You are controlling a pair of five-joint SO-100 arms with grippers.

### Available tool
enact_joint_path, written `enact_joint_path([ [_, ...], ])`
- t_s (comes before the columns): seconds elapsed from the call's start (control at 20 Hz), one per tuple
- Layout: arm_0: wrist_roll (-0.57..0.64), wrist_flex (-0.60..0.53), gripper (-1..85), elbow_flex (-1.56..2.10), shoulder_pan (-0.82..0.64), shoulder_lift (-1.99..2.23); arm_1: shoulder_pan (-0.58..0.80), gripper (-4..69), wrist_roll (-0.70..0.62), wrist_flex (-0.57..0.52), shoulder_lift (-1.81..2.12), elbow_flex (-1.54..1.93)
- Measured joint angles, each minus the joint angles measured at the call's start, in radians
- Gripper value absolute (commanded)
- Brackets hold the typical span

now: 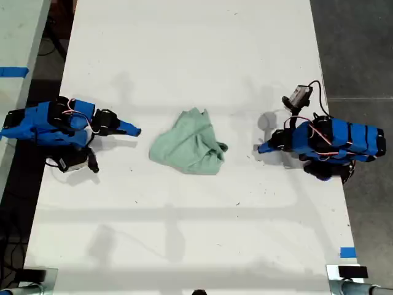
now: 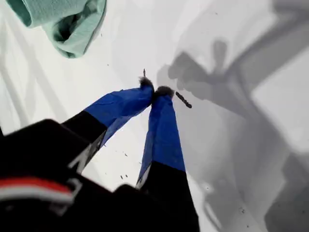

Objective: Fold t shirt

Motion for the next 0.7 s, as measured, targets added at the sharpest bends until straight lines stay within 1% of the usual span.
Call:
enact_joint_path([
  [0.7,-0.011,0.000,-0.1,0.000,0.000,0.000,0.006,2.3,0.006,0.000,0.000,0.002],
])
